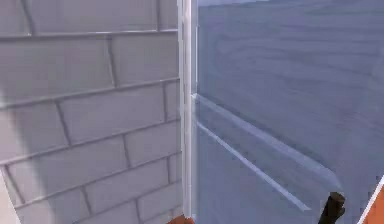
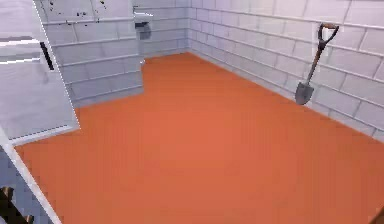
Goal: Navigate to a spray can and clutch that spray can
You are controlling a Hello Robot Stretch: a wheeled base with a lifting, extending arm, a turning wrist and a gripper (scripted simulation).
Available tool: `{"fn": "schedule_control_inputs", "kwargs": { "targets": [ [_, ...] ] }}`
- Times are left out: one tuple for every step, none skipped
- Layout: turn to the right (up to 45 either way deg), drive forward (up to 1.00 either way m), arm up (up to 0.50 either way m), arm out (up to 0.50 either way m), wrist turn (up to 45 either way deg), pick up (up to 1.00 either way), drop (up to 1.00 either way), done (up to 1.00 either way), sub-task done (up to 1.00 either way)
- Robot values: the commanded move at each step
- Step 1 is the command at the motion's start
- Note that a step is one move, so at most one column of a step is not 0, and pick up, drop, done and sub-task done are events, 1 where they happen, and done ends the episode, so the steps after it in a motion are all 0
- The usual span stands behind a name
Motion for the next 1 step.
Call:
{"fn": "schedule_control_inputs", "kwargs": {
  "targets": [
    [-30.0,0.0,0.0,0.0,0.0,0.0,0.0,0.0,0.0]
  ]
}}
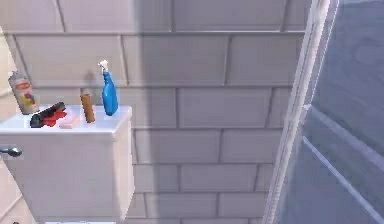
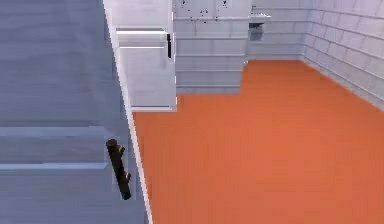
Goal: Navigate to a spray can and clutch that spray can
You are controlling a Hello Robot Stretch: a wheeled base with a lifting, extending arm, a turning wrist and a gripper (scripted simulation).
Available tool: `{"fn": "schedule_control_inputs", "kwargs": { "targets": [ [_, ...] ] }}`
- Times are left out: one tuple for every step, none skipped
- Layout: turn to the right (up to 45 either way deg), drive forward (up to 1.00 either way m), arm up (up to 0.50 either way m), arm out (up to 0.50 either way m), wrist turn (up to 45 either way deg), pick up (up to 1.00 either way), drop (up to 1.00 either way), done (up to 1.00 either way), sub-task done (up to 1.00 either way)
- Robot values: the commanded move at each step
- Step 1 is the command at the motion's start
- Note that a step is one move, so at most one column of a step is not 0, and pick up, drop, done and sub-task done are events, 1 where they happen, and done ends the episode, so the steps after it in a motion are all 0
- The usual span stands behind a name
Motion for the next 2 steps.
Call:
{"fn": "schedule_control_inputs", "kwargs": {
  "targets": [
    [0.0,0.45,0.0,0.0,0.0,0.0,0.0,0.0,0.0],
    [-45.0,0.0,0.0,0.0,0.0,0.0,0.0,0.0,0.0]
  ]
}}
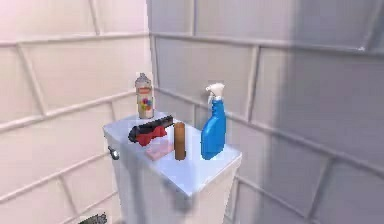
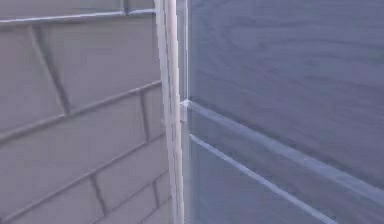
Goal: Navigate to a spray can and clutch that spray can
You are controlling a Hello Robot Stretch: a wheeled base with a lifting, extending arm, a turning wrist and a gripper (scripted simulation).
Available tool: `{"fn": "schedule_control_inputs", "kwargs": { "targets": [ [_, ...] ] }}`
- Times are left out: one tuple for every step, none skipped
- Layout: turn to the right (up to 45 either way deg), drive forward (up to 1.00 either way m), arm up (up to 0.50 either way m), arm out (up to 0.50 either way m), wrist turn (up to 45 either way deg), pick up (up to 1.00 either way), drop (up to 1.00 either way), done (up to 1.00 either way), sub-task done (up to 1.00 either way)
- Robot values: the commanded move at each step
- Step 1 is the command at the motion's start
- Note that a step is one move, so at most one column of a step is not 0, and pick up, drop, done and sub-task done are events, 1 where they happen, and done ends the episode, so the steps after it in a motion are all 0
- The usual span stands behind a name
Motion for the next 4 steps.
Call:
{"fn": "schedule_control_inputs", "kwargs": {
  "targets": [
    [-45.0,0.0,0.0,0.0,0.0,0.0,0.0,0.0,0.0],
    [-45.0,0.0,0.0,0.0,0.0,0.0,0.0,0.0,0.0],
    [-39.0,0.0,0.0,0.0,0.0,0.0,0.0,0.0,0.0],
    [0.0,0.0,0.5,0.0,0.0,0.0,0.0,0.0,0.0]
  ]
}}
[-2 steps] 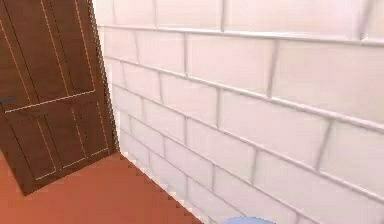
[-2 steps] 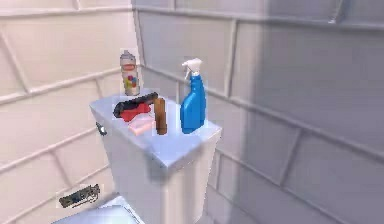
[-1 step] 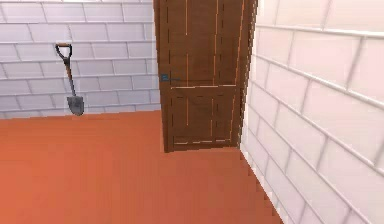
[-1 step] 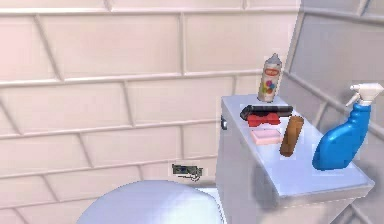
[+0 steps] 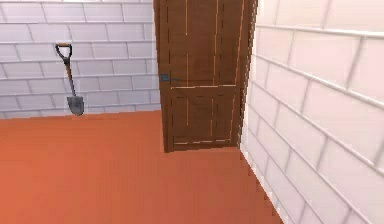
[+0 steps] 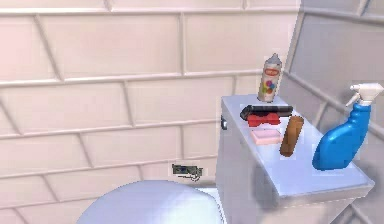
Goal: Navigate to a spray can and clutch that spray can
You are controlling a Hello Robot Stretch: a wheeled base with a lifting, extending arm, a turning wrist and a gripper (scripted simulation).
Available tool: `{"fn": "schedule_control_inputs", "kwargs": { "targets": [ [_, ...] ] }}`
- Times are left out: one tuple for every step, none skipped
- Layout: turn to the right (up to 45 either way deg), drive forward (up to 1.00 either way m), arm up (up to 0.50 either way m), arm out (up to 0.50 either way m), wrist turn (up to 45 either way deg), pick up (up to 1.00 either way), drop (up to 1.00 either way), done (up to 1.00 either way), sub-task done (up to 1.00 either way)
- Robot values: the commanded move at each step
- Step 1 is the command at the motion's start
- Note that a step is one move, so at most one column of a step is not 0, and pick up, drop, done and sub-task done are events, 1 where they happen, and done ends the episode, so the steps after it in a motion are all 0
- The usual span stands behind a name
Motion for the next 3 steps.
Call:
{"fn": "schedule_control_inputs", "kwargs": {
  "targets": [
    [0.0,0.0,0.18,0.0,0.0,0.0,0.0,0.0,0.0],
    [0.0,0.0,0.0,0.42,0.0,0.0,0.0,0.0,0.0],
    [0.0,0.0,0.0,0.0,45.0,0.0,0.0,0.0,0.0]
  ]
}}
